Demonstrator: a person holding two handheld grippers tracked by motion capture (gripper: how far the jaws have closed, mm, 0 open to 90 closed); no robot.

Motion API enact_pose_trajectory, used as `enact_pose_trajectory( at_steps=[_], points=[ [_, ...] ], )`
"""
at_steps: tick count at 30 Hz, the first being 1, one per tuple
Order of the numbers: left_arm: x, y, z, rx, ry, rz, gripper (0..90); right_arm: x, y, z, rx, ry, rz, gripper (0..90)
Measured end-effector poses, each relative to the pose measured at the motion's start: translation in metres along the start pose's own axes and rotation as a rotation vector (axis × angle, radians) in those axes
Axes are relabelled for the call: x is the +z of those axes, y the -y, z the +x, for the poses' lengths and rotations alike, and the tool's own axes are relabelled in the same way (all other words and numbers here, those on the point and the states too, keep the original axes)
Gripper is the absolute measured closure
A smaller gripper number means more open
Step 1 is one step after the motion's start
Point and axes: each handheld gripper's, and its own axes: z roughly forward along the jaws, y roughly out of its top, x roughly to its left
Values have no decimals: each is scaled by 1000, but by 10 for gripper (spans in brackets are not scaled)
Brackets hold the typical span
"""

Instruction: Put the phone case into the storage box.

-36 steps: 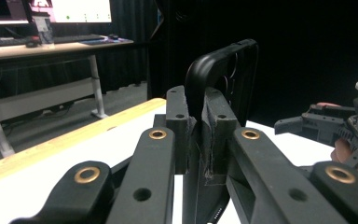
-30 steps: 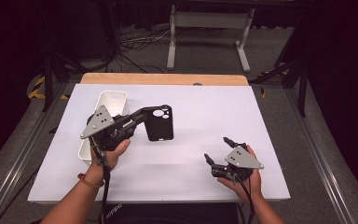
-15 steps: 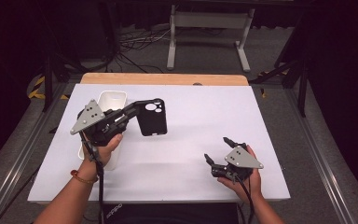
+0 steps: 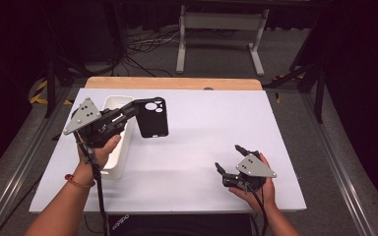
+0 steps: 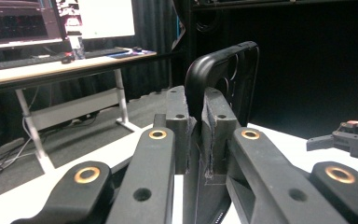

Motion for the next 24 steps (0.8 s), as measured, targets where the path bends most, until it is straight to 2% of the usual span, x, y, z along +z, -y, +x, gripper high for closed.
enact_pose_trajectory(
  at_steps=[9, 12, 18, 21, 24],
  points=[
    [-10, -5, 10, 2, -21, 0, 834, 1, 0, 6, -14, -13, 5, 168],
    [-12, -5, 13, 17, -32, 19, 834, 2, 0, 7, -20, -13, 6, 168],
    [-17, -7, 19, 21, -47, 10, 834, 1, 0, 8, -26, -14, 3, 168],
    [-21, -8, 25, 42, -58, 22, 834, 0, -1, 8, -24, -11, -8, 168],
    [-23, -7, 31, 34, -68, 16, 834, 0, -1, 7, -25, -10, -11, 168]
  ],
)
